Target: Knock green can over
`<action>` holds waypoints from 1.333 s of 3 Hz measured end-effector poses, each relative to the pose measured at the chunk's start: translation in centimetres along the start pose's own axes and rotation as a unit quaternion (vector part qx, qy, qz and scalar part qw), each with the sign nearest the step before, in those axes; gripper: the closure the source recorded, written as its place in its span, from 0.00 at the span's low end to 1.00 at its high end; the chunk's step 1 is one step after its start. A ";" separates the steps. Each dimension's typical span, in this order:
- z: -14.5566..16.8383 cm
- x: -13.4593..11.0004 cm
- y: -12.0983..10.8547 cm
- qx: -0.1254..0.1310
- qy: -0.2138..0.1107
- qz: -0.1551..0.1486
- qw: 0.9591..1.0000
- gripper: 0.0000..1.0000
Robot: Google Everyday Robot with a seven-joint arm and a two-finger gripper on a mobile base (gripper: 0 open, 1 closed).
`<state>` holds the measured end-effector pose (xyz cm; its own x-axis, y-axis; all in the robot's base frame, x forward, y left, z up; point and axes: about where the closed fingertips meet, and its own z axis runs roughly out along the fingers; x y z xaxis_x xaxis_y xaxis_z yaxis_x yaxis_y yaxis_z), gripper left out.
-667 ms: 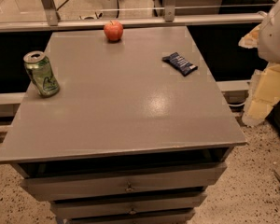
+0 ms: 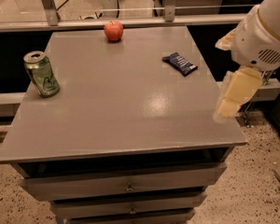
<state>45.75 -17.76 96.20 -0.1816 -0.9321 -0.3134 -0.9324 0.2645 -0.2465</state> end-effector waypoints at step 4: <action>7.2 -15.7 1.5 -0.032 -0.188 -0.024 0.981 0.00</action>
Offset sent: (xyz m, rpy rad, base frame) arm 0.0438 0.2546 -0.0320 0.5334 -0.0346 0.2418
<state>49.46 -1.00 94.18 -0.0209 -0.7831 -0.6215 -0.9570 0.1955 -0.2141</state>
